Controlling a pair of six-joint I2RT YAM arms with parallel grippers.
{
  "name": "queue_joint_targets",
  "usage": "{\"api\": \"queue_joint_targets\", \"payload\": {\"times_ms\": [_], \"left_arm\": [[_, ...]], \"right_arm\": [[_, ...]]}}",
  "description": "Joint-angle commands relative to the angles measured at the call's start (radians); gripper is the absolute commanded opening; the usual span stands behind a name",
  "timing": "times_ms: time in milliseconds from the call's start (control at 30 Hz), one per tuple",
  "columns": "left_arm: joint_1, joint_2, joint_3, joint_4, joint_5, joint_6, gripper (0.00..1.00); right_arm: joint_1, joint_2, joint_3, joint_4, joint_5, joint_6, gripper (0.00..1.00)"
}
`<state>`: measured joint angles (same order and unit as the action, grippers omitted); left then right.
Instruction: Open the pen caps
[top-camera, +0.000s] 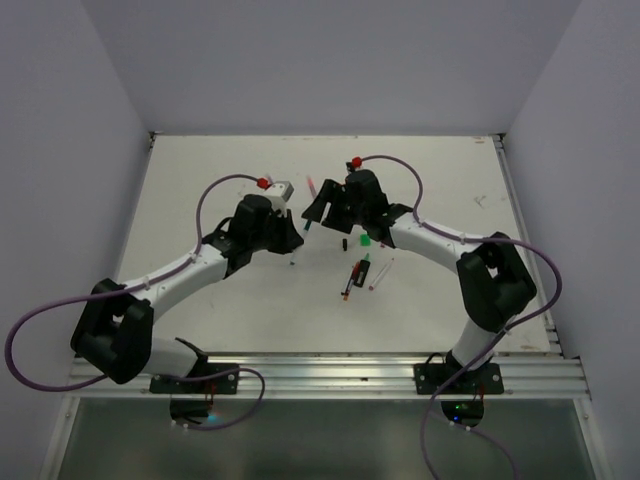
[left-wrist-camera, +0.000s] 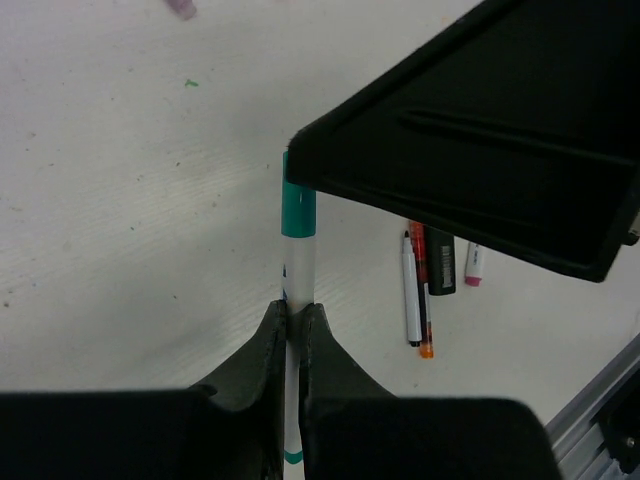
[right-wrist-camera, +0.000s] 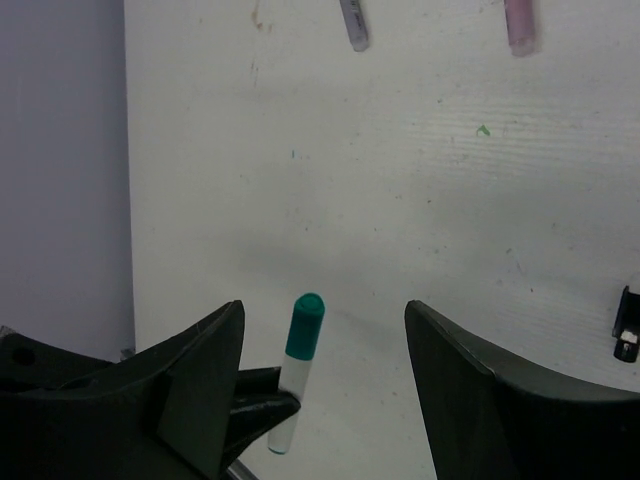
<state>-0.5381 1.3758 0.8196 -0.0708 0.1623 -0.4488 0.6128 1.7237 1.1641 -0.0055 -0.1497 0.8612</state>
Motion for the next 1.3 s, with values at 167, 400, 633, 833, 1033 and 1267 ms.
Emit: {"api": "queue_joint_targets", "payload": {"times_ms": [167, 400, 633, 833, 1033, 1267], "left_arm": [[-0.028, -0.04, -0.017, 0.095, 0.042, 0.005, 0.0], [-0.03, -0.035, -0.01, 0.1, 0.054, 0.006, 0.0], [-0.03, -0.04, -0.02, 0.098, 0.066, 0.002, 0.0], [-0.03, -0.05, -0.039, 0.109, 0.071, -0.007, 0.0], [-0.03, -0.054, -0.051, 0.12, 0.083, -0.013, 0.0], [-0.03, -0.055, -0.056, 0.126, 0.088, -0.019, 0.0]], "right_arm": [[0.036, 0.05, 0.059, 0.085, -0.017, 0.065, 0.67], [0.056, 0.054, 0.036, 0.091, -0.007, 0.076, 0.63], [0.056, 0.04, 0.009, 0.111, 0.021, 0.084, 0.56], [0.056, 0.019, -0.015, 0.119, 0.065, 0.088, 0.52], [0.056, 0.002, -0.052, 0.148, 0.099, 0.099, 0.4], [0.056, 0.004, -0.053, 0.17, 0.087, 0.101, 0.32]]}}
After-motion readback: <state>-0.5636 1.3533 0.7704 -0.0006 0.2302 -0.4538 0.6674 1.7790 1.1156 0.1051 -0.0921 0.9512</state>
